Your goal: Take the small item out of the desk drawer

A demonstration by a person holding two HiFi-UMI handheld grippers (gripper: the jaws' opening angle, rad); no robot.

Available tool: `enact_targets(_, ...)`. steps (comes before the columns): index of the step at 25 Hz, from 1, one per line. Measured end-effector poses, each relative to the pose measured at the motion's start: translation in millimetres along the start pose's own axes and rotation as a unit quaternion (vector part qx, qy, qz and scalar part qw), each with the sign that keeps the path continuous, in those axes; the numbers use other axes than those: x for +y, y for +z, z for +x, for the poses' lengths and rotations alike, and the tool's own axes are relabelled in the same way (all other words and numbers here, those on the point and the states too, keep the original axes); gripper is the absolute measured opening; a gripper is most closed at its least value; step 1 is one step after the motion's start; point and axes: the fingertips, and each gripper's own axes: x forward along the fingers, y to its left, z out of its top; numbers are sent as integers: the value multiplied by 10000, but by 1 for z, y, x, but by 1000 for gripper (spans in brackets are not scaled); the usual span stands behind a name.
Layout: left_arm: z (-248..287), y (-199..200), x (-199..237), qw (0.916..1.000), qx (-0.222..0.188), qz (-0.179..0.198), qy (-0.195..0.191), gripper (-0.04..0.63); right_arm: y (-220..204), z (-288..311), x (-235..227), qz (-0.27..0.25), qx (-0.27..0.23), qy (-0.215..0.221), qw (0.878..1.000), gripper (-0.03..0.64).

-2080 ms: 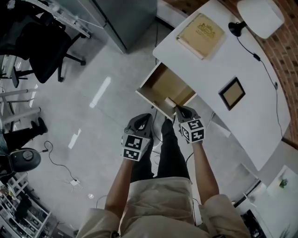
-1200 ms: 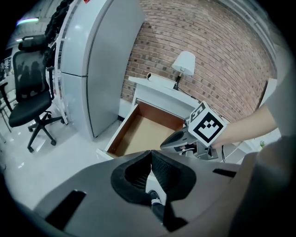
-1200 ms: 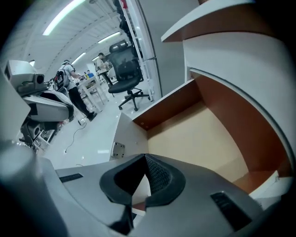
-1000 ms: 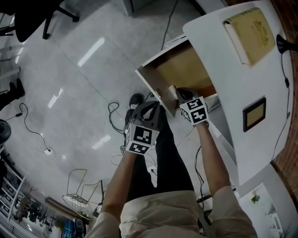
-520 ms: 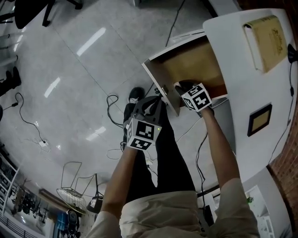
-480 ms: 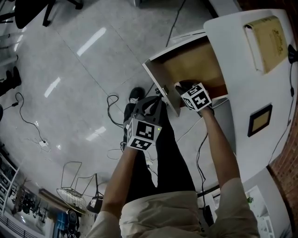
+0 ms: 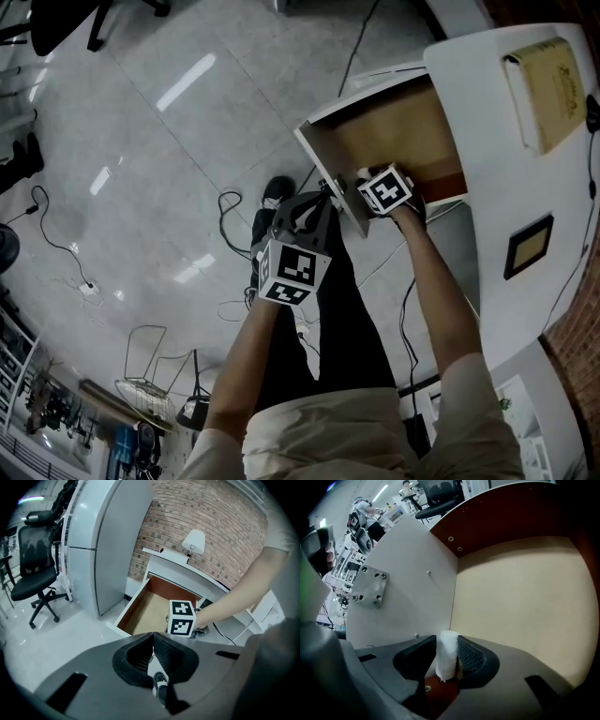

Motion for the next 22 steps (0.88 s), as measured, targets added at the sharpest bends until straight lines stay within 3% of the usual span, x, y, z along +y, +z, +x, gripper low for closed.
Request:
enact_targets(12, 4, -3, -8, 9996, 78, -125, -226, 17, -3, 10, -5, 611, 297, 73, 9977, 150)
enact_targets(22, 9, 4, -12, 9991, 220, -21, -359, 17, 3, -7, -1, 625, -118, -122, 9979, 140)
